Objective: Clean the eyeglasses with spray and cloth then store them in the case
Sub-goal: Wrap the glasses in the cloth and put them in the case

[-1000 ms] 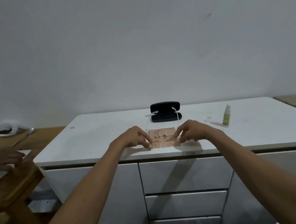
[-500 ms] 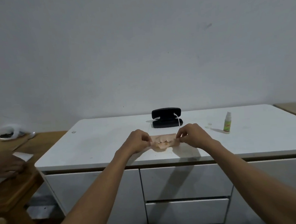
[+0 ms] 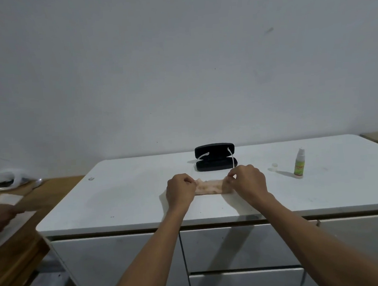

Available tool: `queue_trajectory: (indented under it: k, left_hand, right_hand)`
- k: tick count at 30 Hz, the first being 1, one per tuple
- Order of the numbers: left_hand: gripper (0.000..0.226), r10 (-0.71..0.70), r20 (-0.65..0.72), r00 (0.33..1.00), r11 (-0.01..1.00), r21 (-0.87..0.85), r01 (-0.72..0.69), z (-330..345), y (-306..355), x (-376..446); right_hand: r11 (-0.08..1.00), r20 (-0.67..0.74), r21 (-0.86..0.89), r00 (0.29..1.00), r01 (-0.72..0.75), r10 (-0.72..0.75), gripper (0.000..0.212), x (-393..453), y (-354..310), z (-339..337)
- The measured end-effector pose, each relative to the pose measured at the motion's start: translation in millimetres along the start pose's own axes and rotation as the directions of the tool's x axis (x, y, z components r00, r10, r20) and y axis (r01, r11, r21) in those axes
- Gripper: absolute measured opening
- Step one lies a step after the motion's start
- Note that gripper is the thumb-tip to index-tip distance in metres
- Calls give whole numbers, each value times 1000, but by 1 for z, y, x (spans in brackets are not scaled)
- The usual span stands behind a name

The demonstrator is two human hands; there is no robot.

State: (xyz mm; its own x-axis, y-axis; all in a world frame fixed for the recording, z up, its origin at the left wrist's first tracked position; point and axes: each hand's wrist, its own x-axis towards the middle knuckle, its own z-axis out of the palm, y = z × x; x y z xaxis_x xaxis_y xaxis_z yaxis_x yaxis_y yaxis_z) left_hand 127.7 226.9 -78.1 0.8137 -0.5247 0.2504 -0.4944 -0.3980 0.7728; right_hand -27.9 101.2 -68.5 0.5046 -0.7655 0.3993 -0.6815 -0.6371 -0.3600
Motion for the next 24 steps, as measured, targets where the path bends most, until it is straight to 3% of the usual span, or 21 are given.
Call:
queue_trajectory:
  k: [2,4,8,11,15,20,24]
  left_hand:
    - [7,1,-29,1000,998,69,1,1,2,1]
    - [13,23,-43,999,994,107,-19,2,3,1]
    - [25,97,-66,993,992,92,-91,1,1,4]
    - [23,194,-41,980,981,35,-192,-2,-4,5]
    - [19,213,-45,976,976,-42,-215,-5,-9,4]
    - [16,268,-38,963,961,-54,-269,-9,-10,4]
    - [14,287,-12,958,958,-13,-287,-9,-13,8]
  right_hand:
    - [1000,47,-20,999,11,-10,26,0,0,2]
    - [999,47,18,998,28,-29,26,0,1,2]
    - [973,-252,147,958,176,-135,16,-8,2,4]
    - [943,-377,283,924,176,-59,21,-12,4,-1]
    - [900,-288,423,957,105,24,26,-10,7,-2]
    - [899,-222,436,974,51,53,7,-7,3,0]
    - [897,-212,439,976,51,48,7,-4,0,-3]
